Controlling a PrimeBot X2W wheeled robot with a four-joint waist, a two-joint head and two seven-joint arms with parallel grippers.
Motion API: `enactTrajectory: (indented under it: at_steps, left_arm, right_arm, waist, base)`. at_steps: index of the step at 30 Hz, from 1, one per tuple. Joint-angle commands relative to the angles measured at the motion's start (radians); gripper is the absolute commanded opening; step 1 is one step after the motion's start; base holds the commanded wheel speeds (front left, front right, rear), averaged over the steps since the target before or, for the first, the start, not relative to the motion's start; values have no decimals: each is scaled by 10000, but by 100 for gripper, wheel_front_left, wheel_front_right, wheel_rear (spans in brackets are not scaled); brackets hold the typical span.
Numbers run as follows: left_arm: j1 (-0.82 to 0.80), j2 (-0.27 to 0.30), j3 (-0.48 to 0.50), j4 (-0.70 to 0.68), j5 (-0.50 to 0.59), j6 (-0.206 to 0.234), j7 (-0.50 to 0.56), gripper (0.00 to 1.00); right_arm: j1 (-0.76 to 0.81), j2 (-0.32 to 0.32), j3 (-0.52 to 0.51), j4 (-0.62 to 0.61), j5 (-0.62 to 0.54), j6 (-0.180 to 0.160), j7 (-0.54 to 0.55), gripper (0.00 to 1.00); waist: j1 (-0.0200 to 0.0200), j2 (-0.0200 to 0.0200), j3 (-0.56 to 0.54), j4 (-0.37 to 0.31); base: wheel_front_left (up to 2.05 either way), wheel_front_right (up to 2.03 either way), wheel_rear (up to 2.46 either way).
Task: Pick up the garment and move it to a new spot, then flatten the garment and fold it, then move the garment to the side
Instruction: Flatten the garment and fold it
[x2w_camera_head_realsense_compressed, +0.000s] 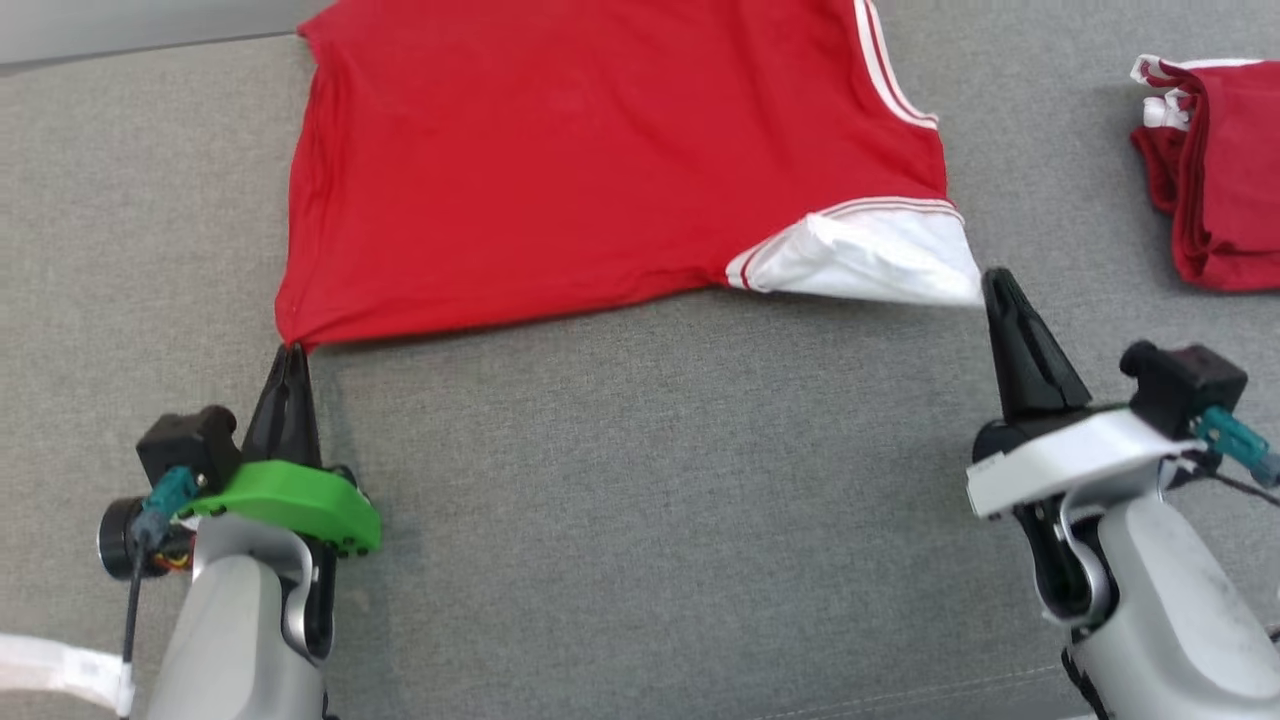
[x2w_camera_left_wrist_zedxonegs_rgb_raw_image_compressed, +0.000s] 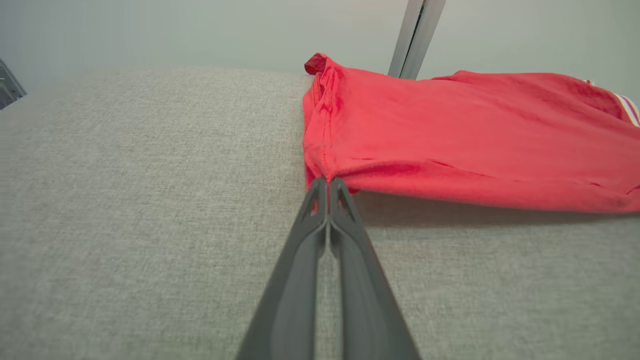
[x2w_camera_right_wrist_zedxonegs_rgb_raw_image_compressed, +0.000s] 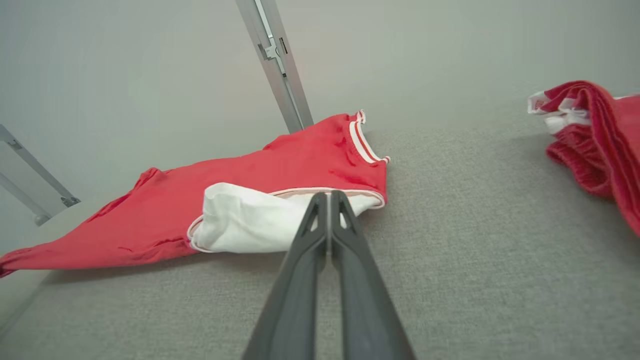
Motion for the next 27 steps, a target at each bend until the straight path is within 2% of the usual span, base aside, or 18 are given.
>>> enactTrajectory:
  at_steps: [1, 8, 16, 22, 27]
  left_arm:
    - [494, 4, 62, -297, 112, -59, -1, 0]
    - [2690, -143, 127, -2209, 337, -64, 0, 0]
    - [4711, -210, -21, -4368, 171, 437, 426, 0]
    - [5265, -185, -204, -5327, 22, 635, 1222, 0]
    - [4824, 2, -307, -5270, -51, 534, 1835, 0]
  right_arm:
    - [545, 31, -238, -349, -139, -16, -38, 0]
    - [3116, 377, -1005, -2314, -735, -16, -39, 0]
    - [5133, 722, -1572, -4191, -1250, -16, 111, 0]
    - [5417, 788, -1838, -4703, -1347, -16, 583, 0]
    - [4815, 480, -1823, -4275, -1237, -16, 767, 0]
  waist:
    - [0, 0, -373, 42]
    - [0, 0, -1031, 48]
    - [0, 0, -1327, 112]
    - [0, 0, -1321, 151]
    - [0, 0, -1075, 208]
  base:
    - [0, 0, 0]
    - [0, 0, 0]
    - [0, 0, 0]
    - [0, 0, 0]
    - [0, 0, 0]
